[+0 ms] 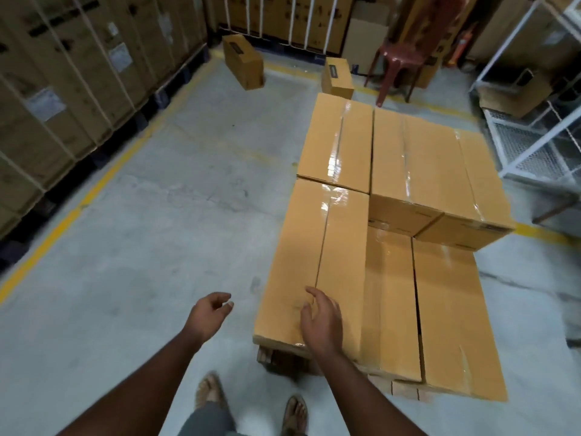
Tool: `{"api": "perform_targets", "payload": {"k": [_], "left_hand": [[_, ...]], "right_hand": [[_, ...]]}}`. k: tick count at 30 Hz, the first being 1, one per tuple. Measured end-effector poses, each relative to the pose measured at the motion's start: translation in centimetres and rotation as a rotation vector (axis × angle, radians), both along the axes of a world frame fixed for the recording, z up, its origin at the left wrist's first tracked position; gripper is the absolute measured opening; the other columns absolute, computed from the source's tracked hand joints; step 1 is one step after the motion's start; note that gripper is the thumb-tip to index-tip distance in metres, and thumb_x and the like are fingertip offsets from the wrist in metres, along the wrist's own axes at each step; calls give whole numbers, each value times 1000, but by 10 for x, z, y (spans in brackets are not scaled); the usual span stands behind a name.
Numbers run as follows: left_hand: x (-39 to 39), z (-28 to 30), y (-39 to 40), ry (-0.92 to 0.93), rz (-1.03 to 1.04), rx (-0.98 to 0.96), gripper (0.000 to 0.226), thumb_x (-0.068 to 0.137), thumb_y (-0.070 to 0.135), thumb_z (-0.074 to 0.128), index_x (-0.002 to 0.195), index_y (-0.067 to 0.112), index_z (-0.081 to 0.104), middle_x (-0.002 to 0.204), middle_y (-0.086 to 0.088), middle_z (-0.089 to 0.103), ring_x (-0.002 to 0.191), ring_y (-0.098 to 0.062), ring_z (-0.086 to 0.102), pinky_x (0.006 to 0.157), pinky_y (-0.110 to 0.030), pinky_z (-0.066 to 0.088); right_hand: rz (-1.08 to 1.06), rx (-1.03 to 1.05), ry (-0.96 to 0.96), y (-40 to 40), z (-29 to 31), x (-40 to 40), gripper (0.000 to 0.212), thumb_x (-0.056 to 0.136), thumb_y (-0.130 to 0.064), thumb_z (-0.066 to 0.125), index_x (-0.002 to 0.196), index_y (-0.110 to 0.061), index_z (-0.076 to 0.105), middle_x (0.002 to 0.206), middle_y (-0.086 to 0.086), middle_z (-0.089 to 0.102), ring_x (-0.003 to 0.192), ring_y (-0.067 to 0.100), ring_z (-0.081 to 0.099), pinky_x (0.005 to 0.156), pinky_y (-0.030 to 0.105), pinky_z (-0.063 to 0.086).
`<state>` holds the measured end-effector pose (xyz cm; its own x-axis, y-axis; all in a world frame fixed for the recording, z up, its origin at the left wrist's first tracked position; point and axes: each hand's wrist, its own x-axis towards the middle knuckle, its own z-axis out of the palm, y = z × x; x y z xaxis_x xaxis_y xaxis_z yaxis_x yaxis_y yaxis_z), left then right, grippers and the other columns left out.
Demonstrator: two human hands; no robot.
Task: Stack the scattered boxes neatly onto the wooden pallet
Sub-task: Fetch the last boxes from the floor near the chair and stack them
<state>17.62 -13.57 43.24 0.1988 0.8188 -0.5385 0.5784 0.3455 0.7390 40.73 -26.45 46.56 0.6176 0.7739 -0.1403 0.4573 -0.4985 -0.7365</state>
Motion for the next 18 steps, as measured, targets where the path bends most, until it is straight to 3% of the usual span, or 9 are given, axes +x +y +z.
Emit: {"api": "perform_targets", "payload": {"k": [4,8,13,18], "left_hand": [[-49,5,46,-97,101,10,26,97,14,71,122,7,72,116,-7,74,111,-21,68,94,-26,47],[-121,6,109,-163,174,25,23,98,15,69,121,9,73,113,-5,75,111,-20,69,100,-32,51],[-209,22,199,-151,243,33,23,97,18,71,119,11,74,109,-6,75,102,-19,68,89,-27,48],[-243,42,305,-152,188,22,25,98,19,70,122,10,72,104,-5,73,95,-17,65,93,-31,49]], "right_hand": [[100,93,29,72,-1,-47,34,98,-9,60,127,-22,71,124,-8,70,121,15,61,103,34,50],[121,105,142,161,-12,-112,29,101,-7,59,122,-20,73,118,-7,73,109,16,68,95,35,56],[122,96,302,260,-9,-195,27,101,-7,62,114,-28,73,115,-14,73,103,-4,67,83,7,50],[71,84,359,349,4,-224,26,99,-8,65,115,-27,74,113,-14,75,101,-3,69,86,14,52]]}}
